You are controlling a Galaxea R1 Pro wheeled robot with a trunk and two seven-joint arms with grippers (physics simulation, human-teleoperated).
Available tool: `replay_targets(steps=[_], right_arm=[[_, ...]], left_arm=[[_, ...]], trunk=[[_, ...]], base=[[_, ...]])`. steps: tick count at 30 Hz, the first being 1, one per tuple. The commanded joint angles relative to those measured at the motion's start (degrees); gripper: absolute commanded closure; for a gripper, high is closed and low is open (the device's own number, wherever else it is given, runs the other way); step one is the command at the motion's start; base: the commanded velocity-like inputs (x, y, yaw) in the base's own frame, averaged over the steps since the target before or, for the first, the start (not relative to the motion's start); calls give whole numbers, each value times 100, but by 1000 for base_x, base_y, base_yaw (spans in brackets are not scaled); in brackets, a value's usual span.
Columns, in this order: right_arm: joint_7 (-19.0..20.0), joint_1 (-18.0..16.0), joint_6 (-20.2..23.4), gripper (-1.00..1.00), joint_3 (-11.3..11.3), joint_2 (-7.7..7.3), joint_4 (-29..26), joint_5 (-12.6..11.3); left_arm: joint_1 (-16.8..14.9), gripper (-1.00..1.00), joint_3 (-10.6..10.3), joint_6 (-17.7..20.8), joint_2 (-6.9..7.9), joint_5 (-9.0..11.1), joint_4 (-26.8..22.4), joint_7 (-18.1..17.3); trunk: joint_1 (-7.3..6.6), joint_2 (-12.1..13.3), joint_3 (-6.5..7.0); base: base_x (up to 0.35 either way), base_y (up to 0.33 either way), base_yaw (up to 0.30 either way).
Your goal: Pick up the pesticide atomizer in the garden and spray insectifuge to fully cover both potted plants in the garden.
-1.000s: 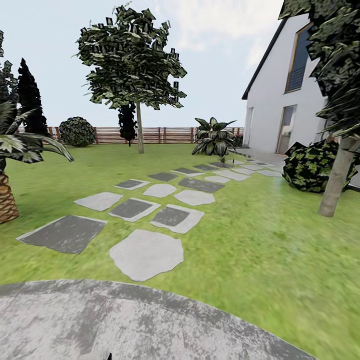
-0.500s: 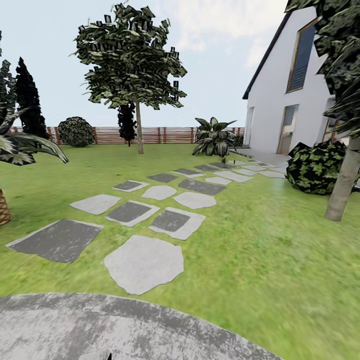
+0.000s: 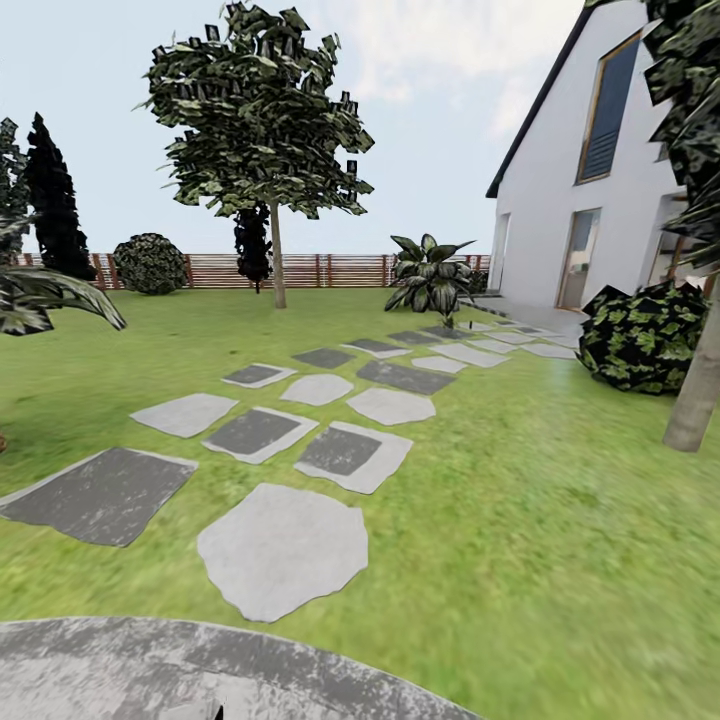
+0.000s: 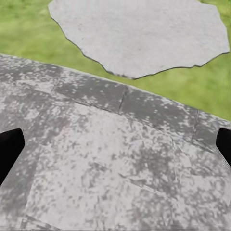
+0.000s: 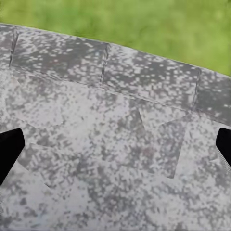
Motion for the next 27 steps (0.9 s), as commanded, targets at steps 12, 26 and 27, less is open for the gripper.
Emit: replay_targets(steps=[12, 26, 27], right_arm=[[3, 0, 34, -100, -2, 3, -13, -2], [3, 0, 34, -100, -2, 10, -13, -2], [7, 0, 34, -100, -3, 10, -13, -2]], left_arm=[[-3, -100, -2, -18, 0, 18, 3, 4], [-3, -100, -2, -18, 0, 18, 4, 4], [-3, -100, -2, -18, 0, 18, 4, 4]], trunk=[[2, -2, -6], [2, -2, -6], [2, -2, -6]], base=[[305, 0, 0], [305, 0, 0], [305, 0, 0]])
